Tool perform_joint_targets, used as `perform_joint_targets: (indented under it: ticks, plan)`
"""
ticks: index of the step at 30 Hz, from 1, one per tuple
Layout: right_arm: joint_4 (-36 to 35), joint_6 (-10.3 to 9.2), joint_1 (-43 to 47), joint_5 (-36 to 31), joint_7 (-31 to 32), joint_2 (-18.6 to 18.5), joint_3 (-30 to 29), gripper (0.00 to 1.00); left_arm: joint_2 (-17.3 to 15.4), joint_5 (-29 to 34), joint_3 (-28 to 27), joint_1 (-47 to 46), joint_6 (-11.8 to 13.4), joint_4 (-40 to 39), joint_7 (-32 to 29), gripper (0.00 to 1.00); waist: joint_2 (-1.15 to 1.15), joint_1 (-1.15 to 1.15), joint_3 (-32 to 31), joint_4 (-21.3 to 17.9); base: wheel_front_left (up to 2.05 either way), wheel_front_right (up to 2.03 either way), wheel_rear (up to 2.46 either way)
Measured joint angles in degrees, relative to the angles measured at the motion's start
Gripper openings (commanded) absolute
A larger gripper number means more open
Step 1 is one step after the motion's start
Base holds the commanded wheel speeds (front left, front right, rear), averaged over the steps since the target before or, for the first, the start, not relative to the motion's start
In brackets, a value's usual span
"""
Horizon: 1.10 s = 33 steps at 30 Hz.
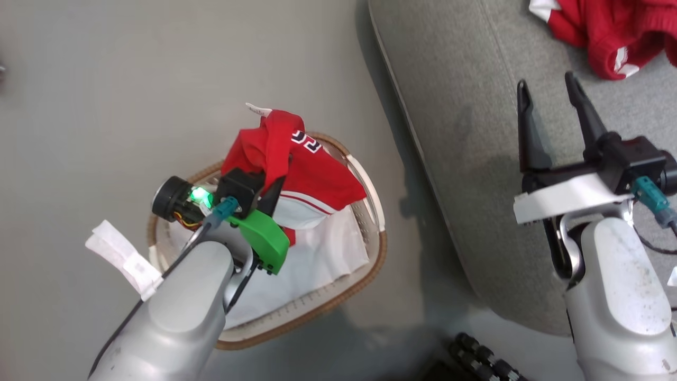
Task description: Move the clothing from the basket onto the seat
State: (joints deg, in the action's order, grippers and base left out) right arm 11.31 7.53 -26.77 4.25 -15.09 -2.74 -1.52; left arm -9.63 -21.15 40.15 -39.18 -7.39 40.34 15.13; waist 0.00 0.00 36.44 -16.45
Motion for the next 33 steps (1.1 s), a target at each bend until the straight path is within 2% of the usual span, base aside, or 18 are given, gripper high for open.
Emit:
perform_joint_targets:
  ticks: [8, 15, 25, 33]
  plan:
    - [2.32, 0.00, 5.96, -2.48, 0.00, 0.01, -1.40, 1.00, -0.37, 1.64, -0.23, 2.97, 0.00, -6.81, 0.00, 0.00, 0.00, 0.00, -9.30, 3.51, 0.00, 0.00, 0.00]
    - [3.76, 0.00, 10.93, -3.09, 0.00, 0.02, -1.74, 1.00, -1.58, 2.94, 2.69, 2.54, -0.01, -10.77, 0.00, 0.00, 0.00, -0.01, -18.47, 6.52, 0.00, 0.00, 0.00]
    - [4.68, 0.00, 15.14, -3.94, 0.00, -0.01, -1.07, 1.00, -4.50, 0.73, 5.44, -6.27, -0.02, -13.92, 0.00, 0.00, 0.00, -0.01, -30.17, 10.24, 0.00, 0.00, 0.00]
    - [5.49, 0.00, 15.50, -5.03, 0.00, -0.03, 2.46, 1.00, -5.65, -0.59, 8.12, -13.49, -0.09, -14.32, 0.00, 0.00, 0.00, -0.01, -35.73, 12.67, 0.00, 0.00, 0.00]
